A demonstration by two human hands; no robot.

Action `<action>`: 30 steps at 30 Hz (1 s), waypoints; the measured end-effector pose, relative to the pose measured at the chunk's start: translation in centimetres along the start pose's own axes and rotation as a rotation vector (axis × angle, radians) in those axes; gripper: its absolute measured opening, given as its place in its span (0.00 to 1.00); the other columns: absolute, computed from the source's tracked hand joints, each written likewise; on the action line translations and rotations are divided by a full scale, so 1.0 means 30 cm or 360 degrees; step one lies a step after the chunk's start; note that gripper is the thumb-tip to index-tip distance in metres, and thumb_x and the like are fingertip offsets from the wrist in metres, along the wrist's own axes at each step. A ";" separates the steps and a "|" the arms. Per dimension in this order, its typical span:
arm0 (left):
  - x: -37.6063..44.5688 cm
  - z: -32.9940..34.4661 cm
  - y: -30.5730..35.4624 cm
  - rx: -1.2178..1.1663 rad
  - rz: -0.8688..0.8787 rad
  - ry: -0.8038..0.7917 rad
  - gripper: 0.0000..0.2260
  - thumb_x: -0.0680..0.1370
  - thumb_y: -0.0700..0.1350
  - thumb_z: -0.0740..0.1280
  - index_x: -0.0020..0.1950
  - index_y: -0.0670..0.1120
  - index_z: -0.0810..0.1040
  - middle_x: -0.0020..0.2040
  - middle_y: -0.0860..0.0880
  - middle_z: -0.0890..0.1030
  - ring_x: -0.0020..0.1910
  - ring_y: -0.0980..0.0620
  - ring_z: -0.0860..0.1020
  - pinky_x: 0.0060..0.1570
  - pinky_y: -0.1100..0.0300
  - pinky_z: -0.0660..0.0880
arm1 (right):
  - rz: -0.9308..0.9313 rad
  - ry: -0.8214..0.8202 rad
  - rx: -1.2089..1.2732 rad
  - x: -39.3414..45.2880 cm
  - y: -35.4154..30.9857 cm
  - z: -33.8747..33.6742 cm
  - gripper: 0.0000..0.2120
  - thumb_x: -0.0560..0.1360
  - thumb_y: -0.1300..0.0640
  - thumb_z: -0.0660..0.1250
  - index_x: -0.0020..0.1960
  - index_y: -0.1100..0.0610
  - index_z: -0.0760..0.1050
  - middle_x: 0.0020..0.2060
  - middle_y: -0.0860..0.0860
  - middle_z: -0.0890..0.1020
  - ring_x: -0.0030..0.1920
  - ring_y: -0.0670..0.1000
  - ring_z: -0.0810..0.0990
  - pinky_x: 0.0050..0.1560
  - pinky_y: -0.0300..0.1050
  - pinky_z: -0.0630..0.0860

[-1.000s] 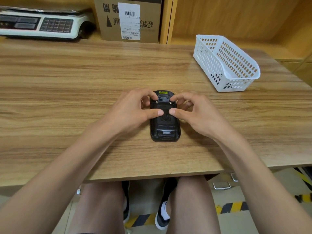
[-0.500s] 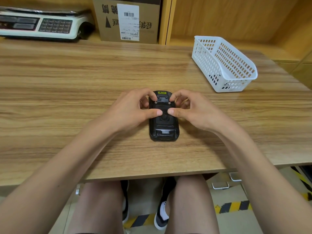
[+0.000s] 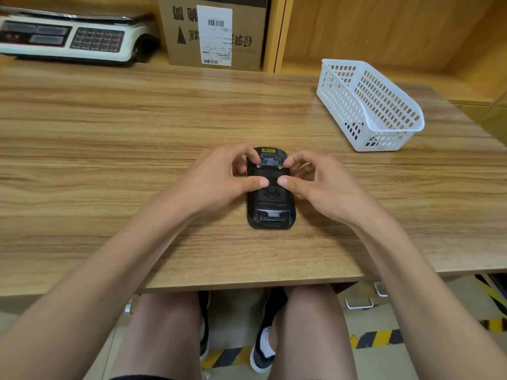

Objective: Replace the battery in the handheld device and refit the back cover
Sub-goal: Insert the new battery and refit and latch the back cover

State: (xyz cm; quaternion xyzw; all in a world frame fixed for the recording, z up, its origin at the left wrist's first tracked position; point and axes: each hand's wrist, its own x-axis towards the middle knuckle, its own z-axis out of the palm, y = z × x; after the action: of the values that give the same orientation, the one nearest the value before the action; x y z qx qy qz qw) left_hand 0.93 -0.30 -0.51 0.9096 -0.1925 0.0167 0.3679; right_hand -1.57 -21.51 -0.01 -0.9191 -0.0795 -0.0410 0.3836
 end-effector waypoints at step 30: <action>-0.012 0.028 0.014 -0.0050 -0.0133 0.0090 0.13 0.72 0.53 0.76 0.53 0.52 0.78 0.49 0.53 0.78 0.47 0.55 0.77 0.44 0.61 0.68 | 0.0055 -0.0006 0.0100 -0.013 -0.002 0.010 0.11 0.74 0.53 0.74 0.54 0.51 0.77 0.51 0.51 0.80 0.50 0.51 0.80 0.52 0.44 0.75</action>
State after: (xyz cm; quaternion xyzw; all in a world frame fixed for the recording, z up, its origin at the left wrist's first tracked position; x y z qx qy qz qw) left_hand 0.35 -1.03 -0.90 0.9100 -0.1442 0.0241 0.3879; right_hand -1.95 -21.29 -0.22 -0.9079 -0.0658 -0.0301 0.4129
